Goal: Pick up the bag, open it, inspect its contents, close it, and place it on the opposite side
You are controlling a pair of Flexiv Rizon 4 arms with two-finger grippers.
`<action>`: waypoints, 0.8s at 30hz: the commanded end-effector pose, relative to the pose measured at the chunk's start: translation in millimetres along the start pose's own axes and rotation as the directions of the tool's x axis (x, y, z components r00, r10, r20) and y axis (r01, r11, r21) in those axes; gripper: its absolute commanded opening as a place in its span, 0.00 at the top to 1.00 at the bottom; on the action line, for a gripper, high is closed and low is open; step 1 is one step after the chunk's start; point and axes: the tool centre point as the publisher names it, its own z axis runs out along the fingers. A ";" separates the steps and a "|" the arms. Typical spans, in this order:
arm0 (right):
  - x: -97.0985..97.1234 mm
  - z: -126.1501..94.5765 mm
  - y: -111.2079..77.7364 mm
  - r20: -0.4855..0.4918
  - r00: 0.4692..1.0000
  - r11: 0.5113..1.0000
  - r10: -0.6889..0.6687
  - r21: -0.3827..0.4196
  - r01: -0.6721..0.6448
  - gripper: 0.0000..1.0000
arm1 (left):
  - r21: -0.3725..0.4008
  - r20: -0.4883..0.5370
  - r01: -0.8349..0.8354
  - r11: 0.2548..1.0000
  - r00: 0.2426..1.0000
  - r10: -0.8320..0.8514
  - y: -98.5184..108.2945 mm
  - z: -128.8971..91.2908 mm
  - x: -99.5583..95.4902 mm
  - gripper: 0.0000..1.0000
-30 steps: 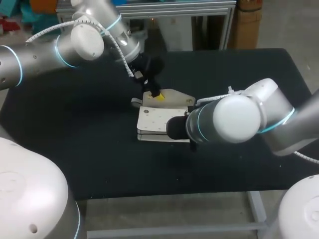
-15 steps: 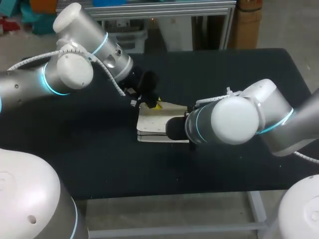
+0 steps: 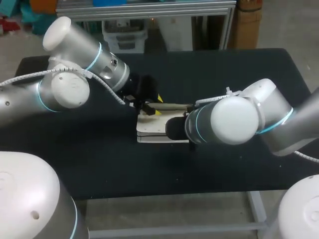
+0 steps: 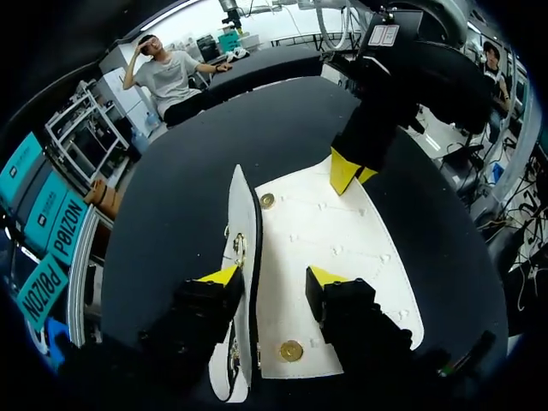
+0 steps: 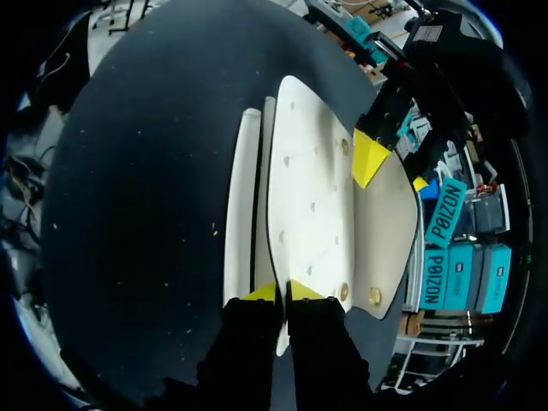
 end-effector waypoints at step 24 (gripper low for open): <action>4.3 3.3 -1.4 0.083 0.997 1.000 0.000 -0.008 0.000 1.00 | -0.030 0.049 0.048 0.998 0.998 -0.046 -0.3 -9.9 -12.1 0.67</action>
